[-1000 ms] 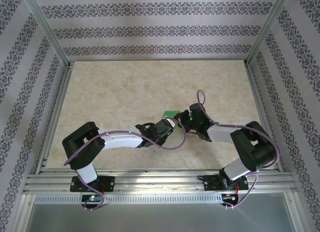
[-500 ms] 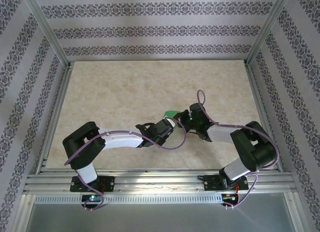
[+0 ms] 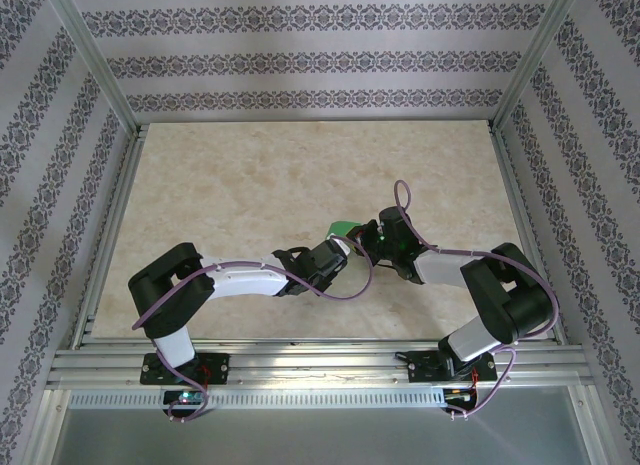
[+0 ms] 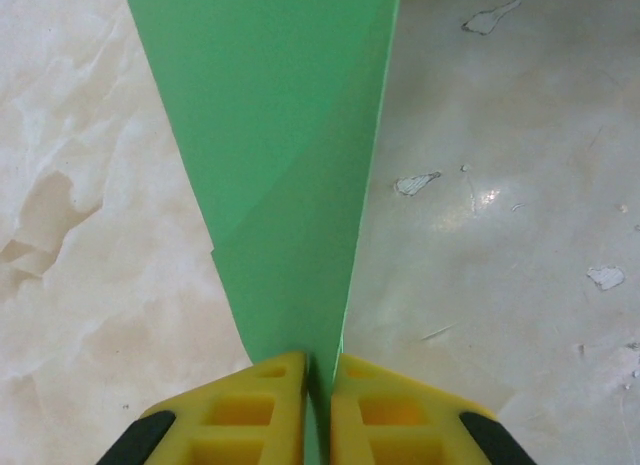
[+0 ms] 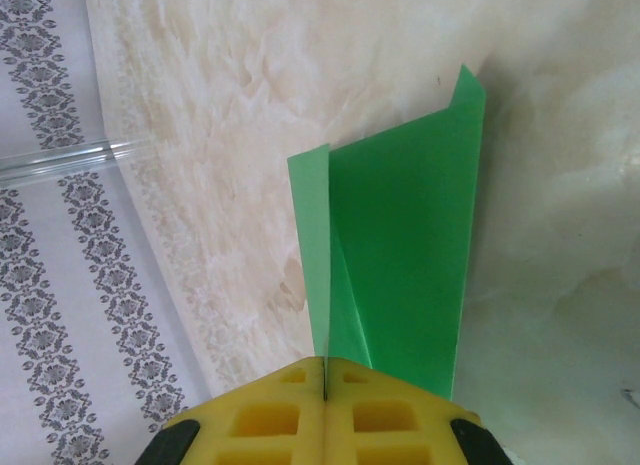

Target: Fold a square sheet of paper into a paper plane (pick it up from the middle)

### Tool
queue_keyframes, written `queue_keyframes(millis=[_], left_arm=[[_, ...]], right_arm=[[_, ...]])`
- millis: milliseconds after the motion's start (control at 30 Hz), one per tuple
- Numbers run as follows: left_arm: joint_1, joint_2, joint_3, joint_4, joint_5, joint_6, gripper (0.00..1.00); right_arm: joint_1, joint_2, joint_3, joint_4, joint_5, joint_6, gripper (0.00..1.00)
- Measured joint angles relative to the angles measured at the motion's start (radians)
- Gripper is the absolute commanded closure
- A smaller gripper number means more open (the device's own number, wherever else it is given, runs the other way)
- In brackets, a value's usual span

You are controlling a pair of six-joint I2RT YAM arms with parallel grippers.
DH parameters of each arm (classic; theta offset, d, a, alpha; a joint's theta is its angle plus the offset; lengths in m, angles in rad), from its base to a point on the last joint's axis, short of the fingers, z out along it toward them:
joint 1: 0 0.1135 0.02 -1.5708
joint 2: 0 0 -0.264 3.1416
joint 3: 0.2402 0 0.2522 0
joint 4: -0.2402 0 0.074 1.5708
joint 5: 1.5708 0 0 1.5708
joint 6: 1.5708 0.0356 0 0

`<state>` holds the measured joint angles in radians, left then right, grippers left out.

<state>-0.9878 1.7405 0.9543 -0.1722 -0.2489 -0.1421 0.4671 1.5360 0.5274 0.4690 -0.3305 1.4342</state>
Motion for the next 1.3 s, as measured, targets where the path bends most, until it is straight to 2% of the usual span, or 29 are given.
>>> queue_keyframes(millis=[133, 267, 367, 467, 667, 900, 1100, 1300], left_arm=[[0.0, 0.0, 0.0, 0.0, 0.001, 0.0, 0.96], [0.0, 0.0, 0.0, 0.0, 0.003, -0.001, 0.98], [0.0, 0.0, 0.0, 0.0, 0.013, -0.01, 0.99], [0.0, 0.0, 0.0, 0.002, 0.034, -0.034, 0.99], [0.012, 0.0, -0.005, 0.031, 0.109, -0.099, 0.99], [0.048, 0.018, -0.012, 0.066, 0.213, -0.163, 0.99], [0.068, 0.045, -0.011, 0.087, 0.281, -0.2, 1.0], [0.093, 0.046, -0.019, 0.119, 0.375, -0.236, 1.0]], right_arm=[[0.0, 0.0, 0.0, 0.0, 0.0, 0.0, 0.96], [-0.001, 0.0, 0.0, -0.003, -0.008, -0.021, 0.76], [-0.015, -0.016, 0.0, -0.042, -0.019, -0.069, 0.67], [-0.043, -0.095, 0.002, -0.147, -0.01, -0.158, 0.56], [-0.086, -0.332, 0.036, -0.462, 0.114, -0.377, 0.52], [-0.162, -0.518, 0.039, -0.725, 0.226, -0.526, 0.44], [-0.209, -0.584, 0.038, -0.817, 0.223, -0.579, 0.36], [-0.217, -0.599, 0.038, -0.816, 0.144, -0.624, 0.42]])
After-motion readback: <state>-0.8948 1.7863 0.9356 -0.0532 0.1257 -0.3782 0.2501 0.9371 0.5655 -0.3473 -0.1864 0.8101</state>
